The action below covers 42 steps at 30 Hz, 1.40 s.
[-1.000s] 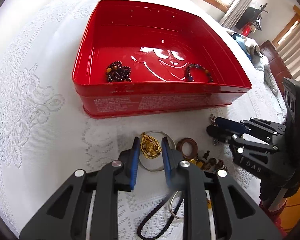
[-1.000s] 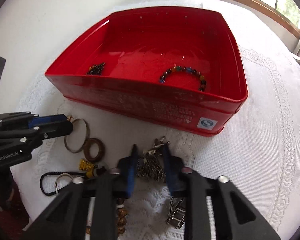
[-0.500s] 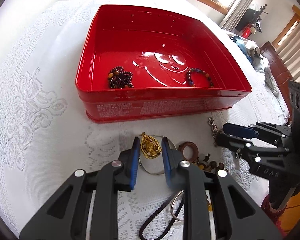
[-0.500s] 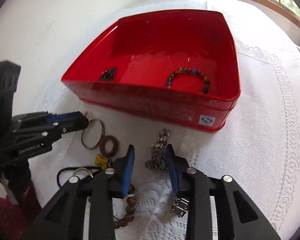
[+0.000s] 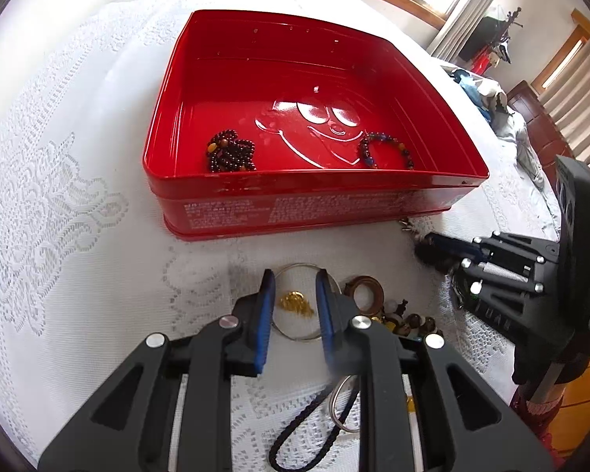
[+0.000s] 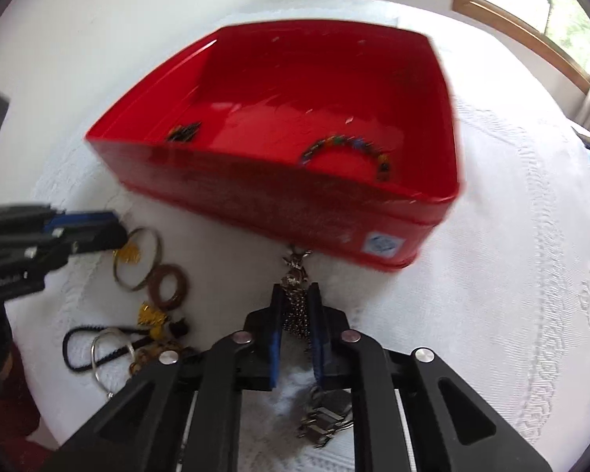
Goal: Organize jewelry
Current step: 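Move the left tool to the gold pendant while the right tool reaches the silver chain charm, then grasp the gold pendant with the left tool while the right tool grasps the silver chain charm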
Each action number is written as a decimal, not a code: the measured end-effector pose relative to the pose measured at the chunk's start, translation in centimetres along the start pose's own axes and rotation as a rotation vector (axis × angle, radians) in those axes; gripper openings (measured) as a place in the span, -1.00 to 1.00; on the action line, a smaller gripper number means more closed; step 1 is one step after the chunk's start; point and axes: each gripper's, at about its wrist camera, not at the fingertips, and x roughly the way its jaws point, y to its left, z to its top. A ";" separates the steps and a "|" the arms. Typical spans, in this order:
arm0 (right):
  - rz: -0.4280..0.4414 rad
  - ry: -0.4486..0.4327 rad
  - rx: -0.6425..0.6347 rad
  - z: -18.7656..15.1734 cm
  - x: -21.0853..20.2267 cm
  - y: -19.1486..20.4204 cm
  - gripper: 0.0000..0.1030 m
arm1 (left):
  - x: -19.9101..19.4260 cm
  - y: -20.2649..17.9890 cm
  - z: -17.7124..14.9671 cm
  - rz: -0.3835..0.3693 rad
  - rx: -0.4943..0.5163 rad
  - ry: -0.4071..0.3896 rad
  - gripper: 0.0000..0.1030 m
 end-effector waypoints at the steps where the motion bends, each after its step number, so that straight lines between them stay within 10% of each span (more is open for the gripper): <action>1: 0.016 -0.025 0.021 0.1 -0.4 -0.5 -0.81 | 0.0 0.0 0.0 0.000 0.000 -0.001 -0.62; 11: 0.246 -0.079 0.123 0.7 -2.7 -3.3 -0.82 | -0.3 0.0 -0.1 0.011 0.009 -0.001 -0.57; 26: 0.213 -0.044 0.102 1.1 -1.7 -1.2 -0.82 | 1.2 -0.7 -1.1 0.006 0.030 0.082 -0.33; 32: 0.213 -0.043 0.104 1.1 -1.5 -1.2 -0.82 | 1.4 -0.7 -1.2 0.025 0.024 0.079 -0.71; 42: 0.216 -0.043 0.107 1.1 -1.8 -1.4 -0.82 | 0.6 -0.6 -0.8 0.031 0.028 0.026 -0.72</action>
